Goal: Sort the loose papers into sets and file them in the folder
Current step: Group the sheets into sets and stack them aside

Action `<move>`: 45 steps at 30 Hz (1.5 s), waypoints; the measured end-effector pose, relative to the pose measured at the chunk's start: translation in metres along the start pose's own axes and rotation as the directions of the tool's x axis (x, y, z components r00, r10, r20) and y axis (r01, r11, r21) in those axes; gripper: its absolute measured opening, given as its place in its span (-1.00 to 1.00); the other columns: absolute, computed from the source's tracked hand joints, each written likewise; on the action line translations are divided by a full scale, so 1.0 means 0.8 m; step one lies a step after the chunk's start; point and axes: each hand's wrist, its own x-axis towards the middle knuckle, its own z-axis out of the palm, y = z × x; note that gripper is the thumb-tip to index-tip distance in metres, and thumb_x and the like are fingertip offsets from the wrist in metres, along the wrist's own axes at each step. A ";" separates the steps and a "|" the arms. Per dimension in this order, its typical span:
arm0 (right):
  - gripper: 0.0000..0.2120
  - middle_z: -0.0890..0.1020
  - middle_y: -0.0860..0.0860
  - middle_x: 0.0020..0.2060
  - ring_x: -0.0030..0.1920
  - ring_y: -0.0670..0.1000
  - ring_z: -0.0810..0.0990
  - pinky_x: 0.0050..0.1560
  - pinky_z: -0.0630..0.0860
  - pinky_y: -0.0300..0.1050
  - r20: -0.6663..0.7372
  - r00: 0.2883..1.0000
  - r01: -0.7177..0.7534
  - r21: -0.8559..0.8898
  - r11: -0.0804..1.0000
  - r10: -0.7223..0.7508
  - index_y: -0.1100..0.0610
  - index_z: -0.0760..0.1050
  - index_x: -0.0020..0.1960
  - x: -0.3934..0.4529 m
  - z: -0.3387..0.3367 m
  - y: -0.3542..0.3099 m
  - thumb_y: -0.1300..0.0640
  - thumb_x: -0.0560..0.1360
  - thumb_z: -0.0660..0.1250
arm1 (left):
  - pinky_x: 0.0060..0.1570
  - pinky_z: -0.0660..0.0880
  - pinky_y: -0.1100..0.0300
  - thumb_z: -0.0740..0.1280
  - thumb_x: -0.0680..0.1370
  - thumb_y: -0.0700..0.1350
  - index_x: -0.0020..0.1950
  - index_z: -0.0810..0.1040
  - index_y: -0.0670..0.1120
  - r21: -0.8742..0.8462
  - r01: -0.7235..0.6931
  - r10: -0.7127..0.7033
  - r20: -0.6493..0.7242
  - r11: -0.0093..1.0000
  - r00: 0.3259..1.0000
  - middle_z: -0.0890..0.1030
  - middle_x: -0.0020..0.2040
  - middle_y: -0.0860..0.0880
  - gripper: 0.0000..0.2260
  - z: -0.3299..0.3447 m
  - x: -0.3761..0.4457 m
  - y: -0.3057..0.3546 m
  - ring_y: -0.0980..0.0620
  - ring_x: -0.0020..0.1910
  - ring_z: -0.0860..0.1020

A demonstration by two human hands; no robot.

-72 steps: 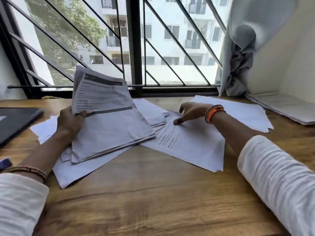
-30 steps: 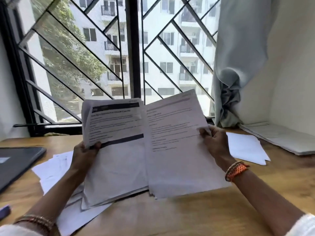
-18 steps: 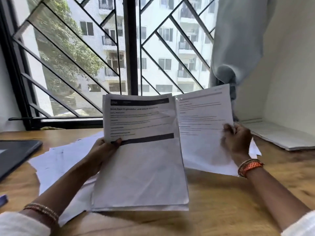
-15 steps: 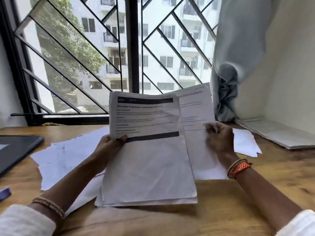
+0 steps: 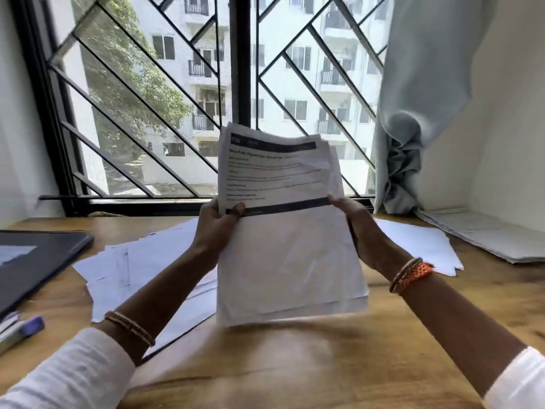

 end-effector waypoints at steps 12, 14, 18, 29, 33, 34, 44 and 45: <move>-0.72 0.69 0.07 0.00 -0.04 0.05 0.67 -0.07 0.63 -0.11 -0.010 0.999 0.036 -0.008 0.999 -0.036 0.13 0.60 0.10 -0.011 -0.035 0.002 0.16 0.39 0.39 | -0.11 0.60 0.15 0.45 0.41 -0.13 0.10 0.58 -0.05 0.029 0.061 -0.067 0.499 0.998 0.864 0.68 -0.01 -0.04 -0.73 0.006 0.011 0.032 0.02 -0.02 0.64; -0.68 0.69 0.09 0.01 0.00 0.09 0.67 -0.04 0.62 -0.08 -0.024 0.999 0.036 -0.079 0.996 -0.038 0.13 0.60 0.12 -0.015 -0.031 0.012 0.13 0.36 0.45 | -0.08 0.59 0.17 0.41 0.40 -0.03 0.11 0.59 -0.03 0.044 0.055 -0.068 0.456 0.998 0.887 0.67 0.03 -0.05 -0.70 0.005 0.010 0.020 0.03 0.00 0.63; -0.36 0.68 0.12 0.05 0.04 0.12 0.66 0.04 0.61 -0.01 -0.039 0.997 0.060 -0.089 0.994 -0.064 0.13 0.61 0.14 -0.017 -0.040 0.020 -0.11 0.13 0.62 | -0.18 0.61 0.10 0.38 0.47 0.15 0.00 0.66 -0.01 0.029 0.154 -0.152 0.403 0.988 0.902 0.70 -0.03 -0.05 -0.73 0.004 0.001 0.005 0.01 -0.09 0.67; -0.51 0.67 0.14 0.05 0.02 0.13 0.67 -0.09 0.62 -0.06 0.060 0.997 -0.053 -0.081 0.995 0.058 0.19 0.55 0.17 -0.031 -0.051 0.025 0.08 0.29 0.55 | -0.30 0.59 0.16 0.21 0.62 -0.11 -0.07 0.61 -0.10 -0.201 0.014 -0.006 0.042 0.979 0.999 0.69 -0.23 0.02 -0.80 0.034 -0.008 0.005 0.06 -0.30 0.63; -0.32 0.68 0.13 0.01 -0.02 0.09 0.66 -0.13 0.63 -0.04 0.006 0.996 -0.094 0.027 0.995 0.094 0.26 0.53 0.18 -0.036 -0.029 0.040 -0.02 0.17 0.62 | -0.28 0.50 0.28 0.20 0.62 -0.14 -0.15 0.55 -0.03 -0.206 -0.187 0.138 -0.228 0.961 0.964 0.63 -0.33 0.16 -0.80 0.029 0.000 0.013 0.21 -0.34 0.54; -0.43 0.68 0.12 0.00 -0.04 0.06 0.66 -0.14 0.63 -0.05 -0.067 0.995 -0.063 0.135 0.989 0.072 0.25 0.52 0.20 -0.035 -0.022 0.041 0.06 0.27 0.55 | -0.26 0.48 0.27 0.21 0.62 -0.14 -0.17 0.54 -0.02 -0.207 -0.203 0.141 -0.282 0.957 0.949 0.62 -0.34 0.15 -0.80 0.032 -0.001 0.012 0.20 -0.33 0.52; -0.52 0.67 0.13 0.04 0.02 0.10 0.65 -0.02 0.63 -0.03 -0.291 0.955 0.119 0.200 0.973 -0.057 0.25 0.53 0.14 -0.054 0.011 0.048 0.24 0.23 0.51 | -0.14 0.51 0.15 0.23 0.62 -0.10 -0.07 0.52 -0.02 -0.262 0.019 -0.085 -0.244 0.965 0.966 0.60 -0.15 0.05 -0.89 0.104 -0.064 -0.034 0.09 -0.19 0.54; -0.62 0.67 0.12 0.00 -0.03 0.05 0.66 -0.09 0.63 -0.10 -0.301 0.951 0.112 0.146 0.983 -0.063 0.26 0.53 0.11 -0.055 0.001 0.047 0.33 0.31 0.47 | -0.13 0.52 0.13 0.26 0.60 -0.11 -0.10 0.52 -0.03 -0.270 0.066 -0.130 -0.227 0.961 0.965 0.60 -0.14 0.02 -0.90 0.101 -0.058 -0.034 0.06 -0.17 0.55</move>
